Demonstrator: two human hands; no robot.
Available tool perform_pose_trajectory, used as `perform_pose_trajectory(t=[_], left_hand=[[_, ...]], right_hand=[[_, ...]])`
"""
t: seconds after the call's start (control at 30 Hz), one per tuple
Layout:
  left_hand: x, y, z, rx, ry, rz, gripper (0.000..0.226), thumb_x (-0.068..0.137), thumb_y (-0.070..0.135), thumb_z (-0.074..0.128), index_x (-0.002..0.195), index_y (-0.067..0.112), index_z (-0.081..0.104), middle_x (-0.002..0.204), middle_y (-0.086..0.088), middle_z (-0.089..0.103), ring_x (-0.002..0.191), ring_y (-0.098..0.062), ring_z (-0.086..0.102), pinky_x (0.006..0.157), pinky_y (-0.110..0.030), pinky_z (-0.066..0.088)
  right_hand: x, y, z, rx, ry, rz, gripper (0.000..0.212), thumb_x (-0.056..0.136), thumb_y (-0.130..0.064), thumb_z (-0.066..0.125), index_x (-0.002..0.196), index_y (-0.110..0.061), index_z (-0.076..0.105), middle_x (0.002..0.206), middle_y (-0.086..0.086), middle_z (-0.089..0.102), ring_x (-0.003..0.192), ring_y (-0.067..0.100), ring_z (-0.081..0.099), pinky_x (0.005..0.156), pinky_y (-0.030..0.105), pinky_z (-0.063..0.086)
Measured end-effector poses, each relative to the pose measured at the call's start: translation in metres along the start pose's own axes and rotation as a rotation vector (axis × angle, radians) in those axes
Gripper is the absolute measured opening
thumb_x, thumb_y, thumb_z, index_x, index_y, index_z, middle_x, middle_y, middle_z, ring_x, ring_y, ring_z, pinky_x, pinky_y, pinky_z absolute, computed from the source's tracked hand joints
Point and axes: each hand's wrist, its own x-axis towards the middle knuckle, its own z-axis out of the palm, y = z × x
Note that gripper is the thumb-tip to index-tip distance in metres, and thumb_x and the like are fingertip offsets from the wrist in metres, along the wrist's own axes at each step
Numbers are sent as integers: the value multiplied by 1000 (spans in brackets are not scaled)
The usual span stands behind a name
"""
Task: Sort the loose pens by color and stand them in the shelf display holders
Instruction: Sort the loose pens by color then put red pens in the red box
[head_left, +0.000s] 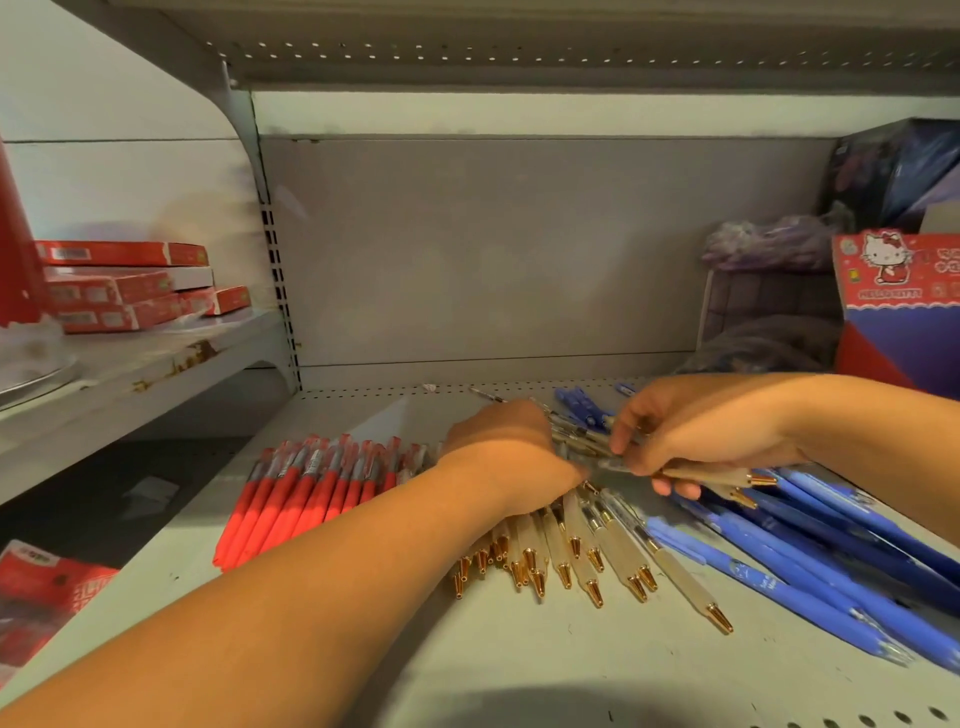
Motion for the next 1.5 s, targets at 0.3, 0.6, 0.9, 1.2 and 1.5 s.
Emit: perform_pose_trajectory(t=[0.3,0.6,0.9,1.2,1.5], left_hand=[[-2,12,4,66,-21,-30,30,78,42,73,75,20,53,72,1,57,64,-14,57,51,-24,42],[-8,-4,-28,-164,-159,-57,26,85,34,71,64,19,69,58,7,65,49,-10,51,51,-19,41],[-12,-5,-26,-94,-188,-50,31,86,43,67,71,16,71,55,5,67,41,-9,55,46,-18,40],[-5,-9,-23,1,17,-32,15,85,33,66,86,17,65,81,-2,65,75,-17,61,63,-30,52],[-15,-4,-5,95,-123,-55,98,77,85,42,150,21,28,151,-7,41,130,-29,44,100,-43,37]], right_hand=[[27,2,21,-26,130,17,11,88,-3,66,99,-4,65,68,8,73,54,12,68,50,18,52],[32,3,16,-46,279,-40,6,82,-9,74,84,-10,69,68,0,70,51,4,65,49,15,50],[41,-11,35,201,121,-129,22,92,2,58,108,-12,65,74,7,72,62,15,66,55,22,54],[47,-12,24,57,81,-80,39,89,-2,67,118,-18,48,60,8,68,44,17,60,45,24,51],[107,-34,18,-318,363,15,23,88,-28,63,72,-11,67,46,-2,61,35,10,52,37,16,39]])
